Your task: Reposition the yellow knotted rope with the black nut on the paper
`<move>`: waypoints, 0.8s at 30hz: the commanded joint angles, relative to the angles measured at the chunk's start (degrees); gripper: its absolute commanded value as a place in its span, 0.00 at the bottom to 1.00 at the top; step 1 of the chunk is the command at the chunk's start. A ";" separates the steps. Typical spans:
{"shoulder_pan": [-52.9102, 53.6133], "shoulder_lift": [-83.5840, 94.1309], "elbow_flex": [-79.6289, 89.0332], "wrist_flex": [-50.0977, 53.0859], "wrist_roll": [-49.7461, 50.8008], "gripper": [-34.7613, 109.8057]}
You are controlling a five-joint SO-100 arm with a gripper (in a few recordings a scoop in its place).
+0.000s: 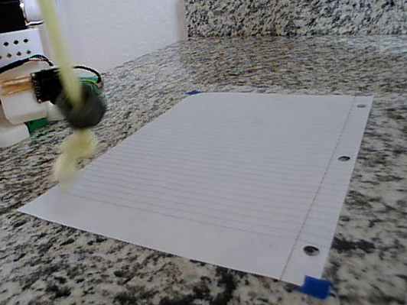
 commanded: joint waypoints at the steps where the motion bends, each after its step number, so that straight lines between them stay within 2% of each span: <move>1: -3.69 4.04 0.44 -1.67 11.78 0.24; 5: -8.61 10.20 7.82 -4.04 28.21 0.24; 9: -13.97 19.07 17.67 -6.33 37.53 0.24; 19: -23.55 36.65 33.66 -8.44 57.22 0.24; 24: -23.29 40.08 36.74 -7.47 59.94 0.24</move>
